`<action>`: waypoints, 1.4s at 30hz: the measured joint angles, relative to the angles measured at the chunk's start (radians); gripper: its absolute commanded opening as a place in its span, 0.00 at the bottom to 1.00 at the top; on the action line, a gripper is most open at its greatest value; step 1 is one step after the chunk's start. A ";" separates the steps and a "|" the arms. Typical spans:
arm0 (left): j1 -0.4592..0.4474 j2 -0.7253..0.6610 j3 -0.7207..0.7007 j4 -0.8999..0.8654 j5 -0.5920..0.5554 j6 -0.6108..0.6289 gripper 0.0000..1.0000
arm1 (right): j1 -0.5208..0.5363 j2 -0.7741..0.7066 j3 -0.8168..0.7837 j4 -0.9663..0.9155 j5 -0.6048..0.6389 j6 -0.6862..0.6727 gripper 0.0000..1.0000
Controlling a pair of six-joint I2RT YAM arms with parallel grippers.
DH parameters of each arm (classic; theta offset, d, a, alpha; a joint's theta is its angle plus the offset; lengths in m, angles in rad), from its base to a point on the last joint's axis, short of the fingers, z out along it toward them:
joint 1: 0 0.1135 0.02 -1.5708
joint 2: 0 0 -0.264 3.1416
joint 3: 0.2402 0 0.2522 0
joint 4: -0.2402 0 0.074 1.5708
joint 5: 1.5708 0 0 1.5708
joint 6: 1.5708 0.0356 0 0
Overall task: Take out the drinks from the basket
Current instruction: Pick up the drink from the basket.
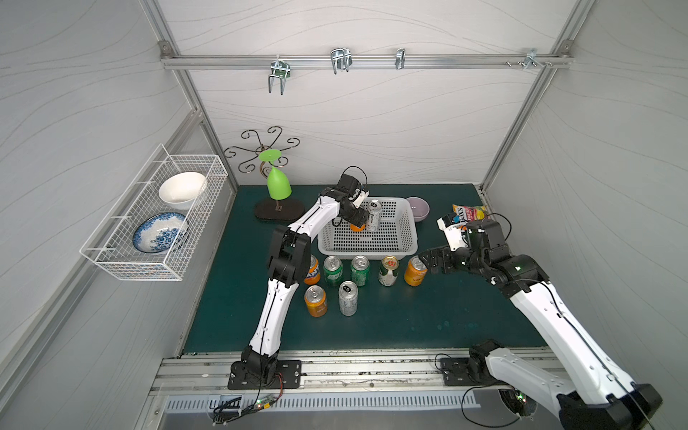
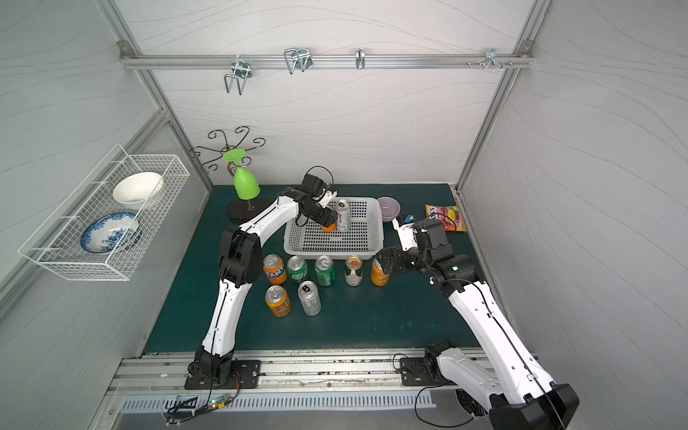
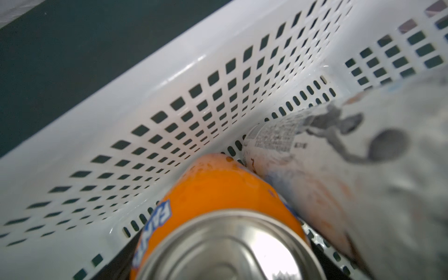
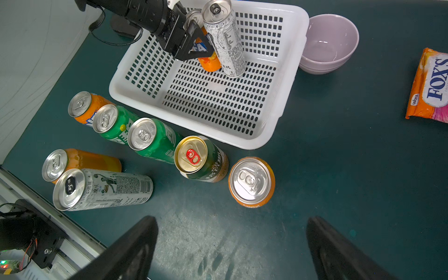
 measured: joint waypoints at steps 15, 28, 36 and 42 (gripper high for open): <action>-0.002 -0.030 -0.032 -0.016 -0.017 0.016 0.64 | -0.005 -0.011 0.000 0.000 0.000 0.000 0.99; -0.002 -0.225 -0.184 -0.027 -0.055 0.014 0.61 | -0.010 -0.014 -0.006 0.000 0.001 0.000 0.99; -0.003 -0.362 -0.255 -0.031 -0.076 0.007 0.61 | -0.022 -0.018 -0.022 0.001 0.002 0.000 0.99; -0.006 -0.454 -0.286 -0.047 -0.085 -0.014 0.61 | -0.027 -0.021 -0.038 0.002 0.002 0.000 0.99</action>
